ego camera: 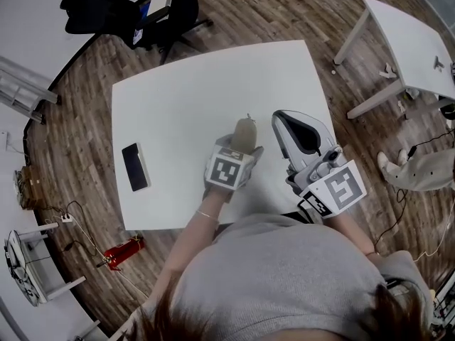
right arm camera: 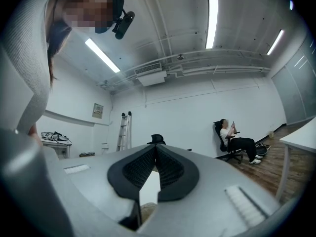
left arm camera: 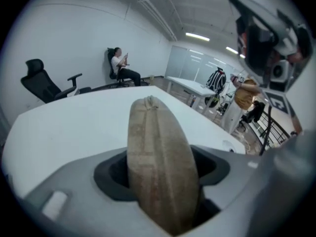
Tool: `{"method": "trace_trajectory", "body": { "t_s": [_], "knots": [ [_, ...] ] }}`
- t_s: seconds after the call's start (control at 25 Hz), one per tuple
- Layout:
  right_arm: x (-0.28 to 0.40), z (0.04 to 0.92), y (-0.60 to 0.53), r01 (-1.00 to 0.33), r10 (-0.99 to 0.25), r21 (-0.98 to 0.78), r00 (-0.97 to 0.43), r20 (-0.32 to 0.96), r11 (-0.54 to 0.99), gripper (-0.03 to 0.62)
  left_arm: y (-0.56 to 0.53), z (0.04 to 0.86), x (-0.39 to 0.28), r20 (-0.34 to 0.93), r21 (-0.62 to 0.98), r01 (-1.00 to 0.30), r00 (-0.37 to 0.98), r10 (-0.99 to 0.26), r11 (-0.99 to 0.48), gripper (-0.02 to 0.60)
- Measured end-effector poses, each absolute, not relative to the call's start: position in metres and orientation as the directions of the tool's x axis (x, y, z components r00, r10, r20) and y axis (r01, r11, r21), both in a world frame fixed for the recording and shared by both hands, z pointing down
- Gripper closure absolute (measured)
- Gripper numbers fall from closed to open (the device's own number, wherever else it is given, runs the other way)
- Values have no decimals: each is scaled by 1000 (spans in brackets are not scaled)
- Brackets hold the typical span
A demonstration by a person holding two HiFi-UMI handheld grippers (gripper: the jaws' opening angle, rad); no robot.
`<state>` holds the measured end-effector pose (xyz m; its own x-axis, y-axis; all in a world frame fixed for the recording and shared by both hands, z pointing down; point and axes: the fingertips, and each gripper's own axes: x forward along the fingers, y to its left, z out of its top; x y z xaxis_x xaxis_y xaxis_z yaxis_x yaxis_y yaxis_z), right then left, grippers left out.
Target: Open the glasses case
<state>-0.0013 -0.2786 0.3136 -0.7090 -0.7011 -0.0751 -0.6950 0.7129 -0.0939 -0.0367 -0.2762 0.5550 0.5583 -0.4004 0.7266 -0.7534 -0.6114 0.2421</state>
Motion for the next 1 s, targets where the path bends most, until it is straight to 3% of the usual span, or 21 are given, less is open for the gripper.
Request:
{"method": "trace_trajectory", "body": {
  "t_s": [0.24,0.48,0.6,0.72,0.88,1.0],
  "knots": [
    [0,305,-283,-661,-668,-98,-735,-118,744,591,-283,456,-42,378,238,-660,739,-558,-713,273],
    [-13,289,-292,-449,-474,-167,-865,-164,878,589,-268,385,-39,147,196,-504,863,-483,-841,275],
    [-23,291,-299,-218,-294,-348,-938,-183,912,400,-256,369,-33,84,209,-425,905,-417,-881,274],
    [-29,293,-303,-21,-140,-470,-966,-219,883,399,-244,362,-29,46,228,-370,928,-369,-901,273],
    [-42,292,-289,156,76,-482,-980,-182,862,410,-236,355,-26,6,255,-311,947,-321,-915,273],
    [-50,285,-282,237,166,-485,-969,-186,842,537,-236,354,-30,-12,282,-293,951,-309,-914,273]
  ]
}}
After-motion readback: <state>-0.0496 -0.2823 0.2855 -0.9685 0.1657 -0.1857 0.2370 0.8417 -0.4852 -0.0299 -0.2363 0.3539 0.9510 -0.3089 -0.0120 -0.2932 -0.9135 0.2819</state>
